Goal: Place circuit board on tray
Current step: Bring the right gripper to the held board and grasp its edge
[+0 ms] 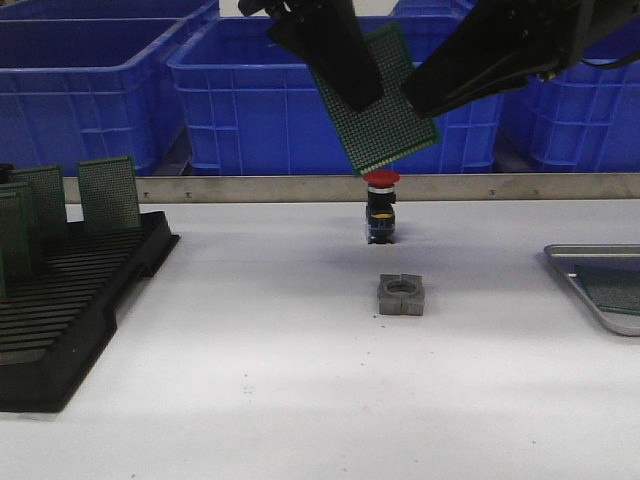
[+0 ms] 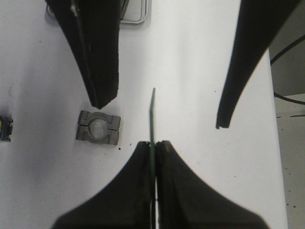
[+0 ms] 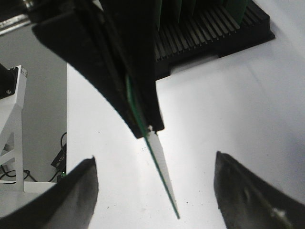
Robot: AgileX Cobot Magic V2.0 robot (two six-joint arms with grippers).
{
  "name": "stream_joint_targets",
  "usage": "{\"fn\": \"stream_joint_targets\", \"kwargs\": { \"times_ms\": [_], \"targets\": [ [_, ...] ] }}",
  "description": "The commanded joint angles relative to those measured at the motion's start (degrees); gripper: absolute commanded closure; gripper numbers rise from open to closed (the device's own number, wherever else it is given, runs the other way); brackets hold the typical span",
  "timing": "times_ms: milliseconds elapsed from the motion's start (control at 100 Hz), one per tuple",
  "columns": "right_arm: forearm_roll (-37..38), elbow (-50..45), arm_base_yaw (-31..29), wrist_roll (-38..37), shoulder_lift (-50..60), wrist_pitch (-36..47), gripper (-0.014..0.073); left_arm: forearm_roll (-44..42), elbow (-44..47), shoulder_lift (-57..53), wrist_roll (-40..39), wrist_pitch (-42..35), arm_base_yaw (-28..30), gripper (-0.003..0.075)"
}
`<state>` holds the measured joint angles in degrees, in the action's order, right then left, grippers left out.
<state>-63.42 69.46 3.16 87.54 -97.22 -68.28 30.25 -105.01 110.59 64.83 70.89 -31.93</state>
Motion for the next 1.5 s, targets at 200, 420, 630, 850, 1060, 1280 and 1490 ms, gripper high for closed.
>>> {"fn": "stream_joint_targets", "kwargs": {
  "times_ms": [200,420,630,850,1060,1280,1490],
  "targets": [
    [-3.23,1.6,0.12,0.7,2.29,-4.88,0.0193,2.7,-1.45,-3.03,-0.6,2.01,-0.45,0.0738],
    [-3.23,1.6,1.84,0.7,0.67,-4.79,0.0193,2.7,-1.45,-3.03,-0.6,2.01,-0.45,0.0738],
    [-3.23,1.6,2.76,0.7,-0.42,-3.74,0.0298,2.7,-1.45,-3.03,-0.6,2.01,-0.45,0.0738],
    [-3.23,1.6,2.76,0.7,-0.42,-3.16,0.0579,2.7,-1.45,-3.03,-0.6,2.01,-0.45,0.0738],
    [-3.23,1.6,2.76,0.7,-0.42,-2.66,0.0659,2.7,-1.45,-3.03,-0.6,2.01,-0.45,0.0736],
    [-3.23,1.6,2.76,0.7,-0.42,-1.97,0.0659,2.7,-1.45,-3.03,-0.6,1.85,-0.45,0.0416],
    [-1.77,1.72,2.1,0.07,0.27,-1.81,0.0659,2.7,-1.45,-3.03,-0.6,0.89,-0.45,0.0124]
  ]
}}
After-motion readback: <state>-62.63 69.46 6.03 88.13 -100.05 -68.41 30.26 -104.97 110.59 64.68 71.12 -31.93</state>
